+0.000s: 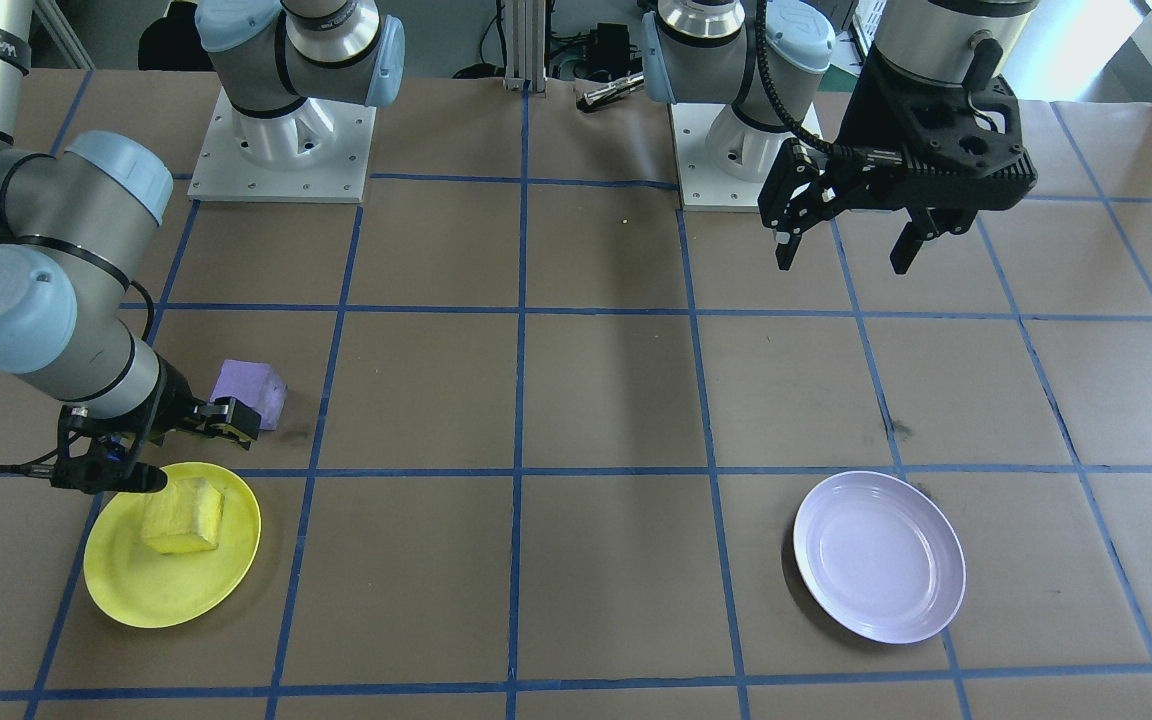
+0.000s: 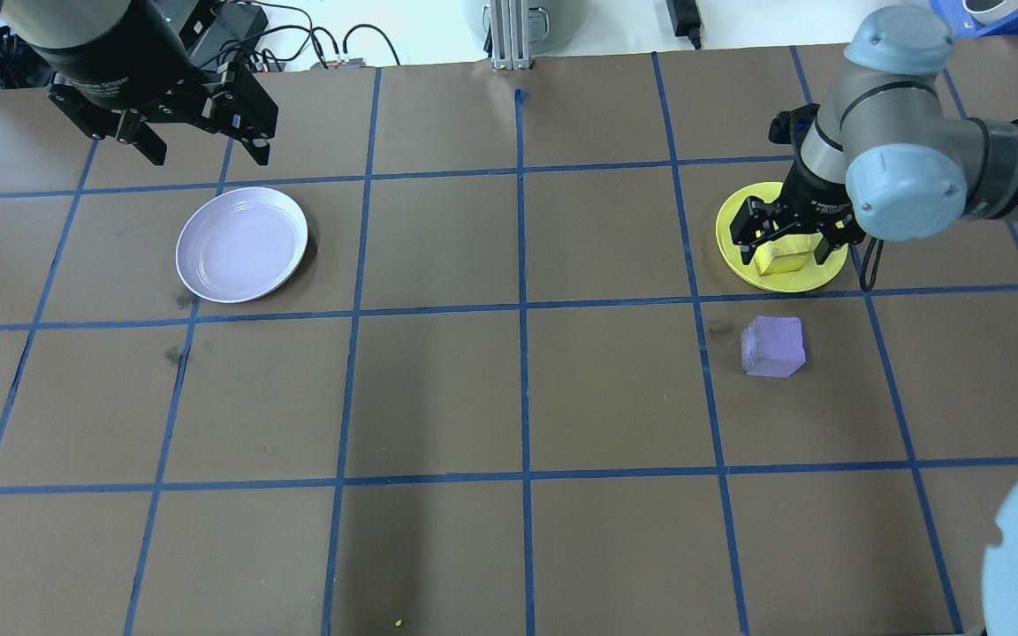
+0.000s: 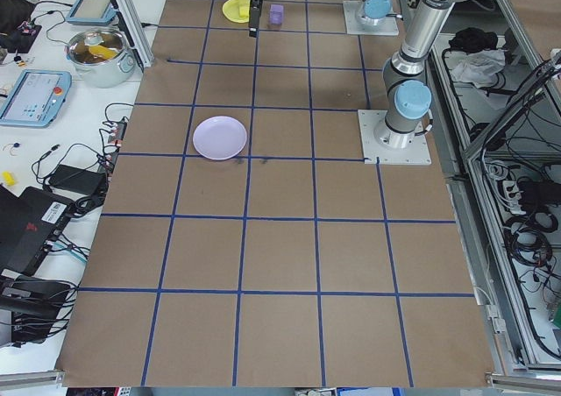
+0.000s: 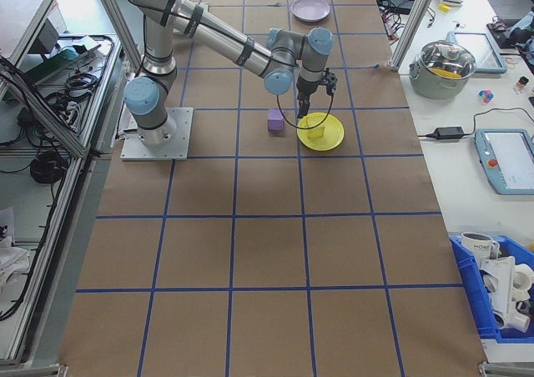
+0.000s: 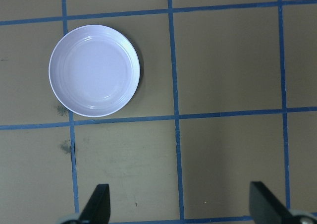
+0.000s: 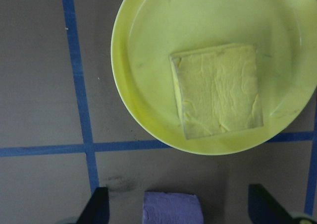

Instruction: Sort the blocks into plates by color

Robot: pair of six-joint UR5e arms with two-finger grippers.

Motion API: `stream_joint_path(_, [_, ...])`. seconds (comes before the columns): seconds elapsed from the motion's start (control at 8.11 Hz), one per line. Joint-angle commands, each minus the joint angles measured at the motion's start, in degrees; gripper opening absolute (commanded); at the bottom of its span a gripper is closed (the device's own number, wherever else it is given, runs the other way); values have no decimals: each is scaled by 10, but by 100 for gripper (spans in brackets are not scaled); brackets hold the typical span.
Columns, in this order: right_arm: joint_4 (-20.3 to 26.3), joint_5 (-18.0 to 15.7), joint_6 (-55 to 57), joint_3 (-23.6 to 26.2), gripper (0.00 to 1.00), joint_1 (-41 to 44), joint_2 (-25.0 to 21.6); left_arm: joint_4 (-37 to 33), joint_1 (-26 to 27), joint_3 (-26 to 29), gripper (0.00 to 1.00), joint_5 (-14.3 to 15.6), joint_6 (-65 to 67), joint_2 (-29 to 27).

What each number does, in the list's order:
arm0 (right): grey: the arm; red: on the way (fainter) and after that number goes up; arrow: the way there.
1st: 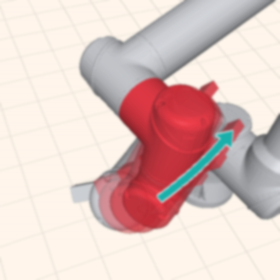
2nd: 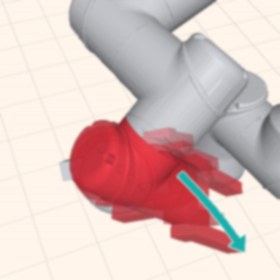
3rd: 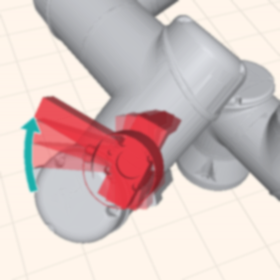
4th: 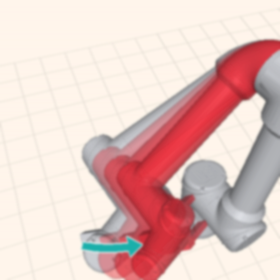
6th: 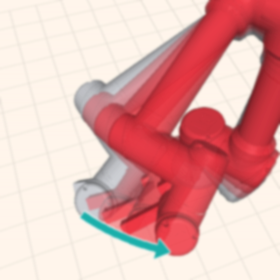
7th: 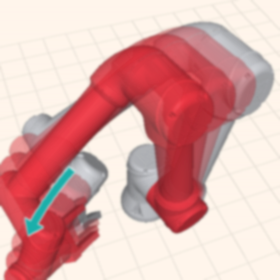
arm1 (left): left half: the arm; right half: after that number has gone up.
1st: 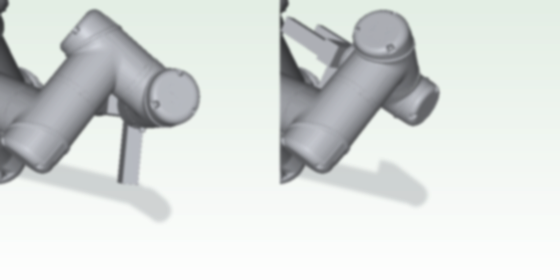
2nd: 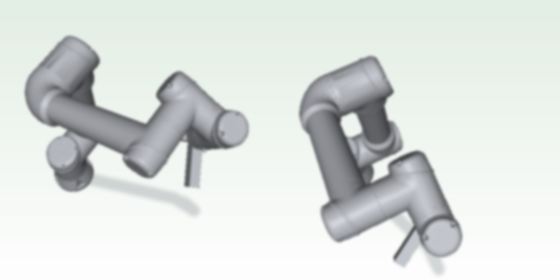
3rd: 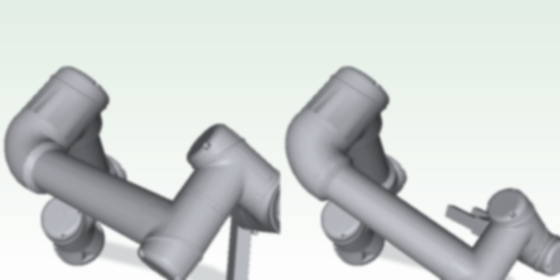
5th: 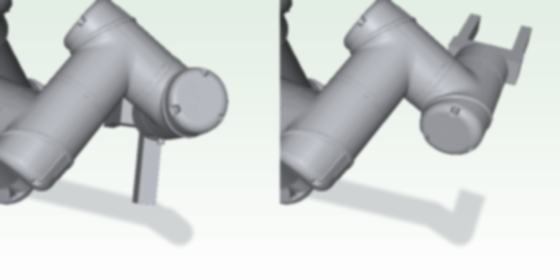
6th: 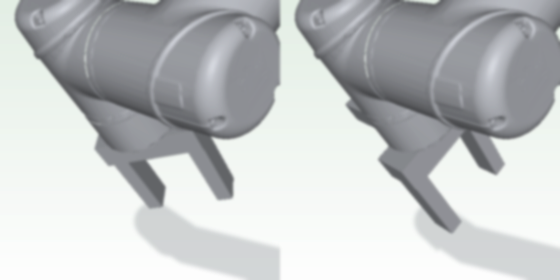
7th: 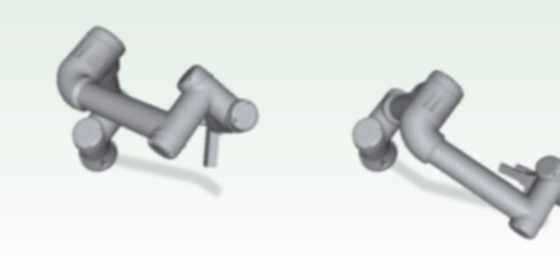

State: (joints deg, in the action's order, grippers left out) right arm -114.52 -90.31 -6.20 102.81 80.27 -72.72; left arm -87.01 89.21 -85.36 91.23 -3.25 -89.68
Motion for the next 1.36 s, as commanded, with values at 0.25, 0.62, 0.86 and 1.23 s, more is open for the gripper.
stream_joint_path(0.25, [-64,-16,48,144,100,1,-29,0,0,1,100,0,0,0])
stream_joint_path(0.62, [-66,-15,58,137,63,1,-20,-1,0,0,100,1,0,5])
stream_joint_path(0.86, [-63,-16,58,129,49,1,-23,-1,-1,0,100,3,-1,11])
stream_joint_path(1.23, [-55,0,91,91,45,41,-24,-1,-1,0,100,0,0,5])
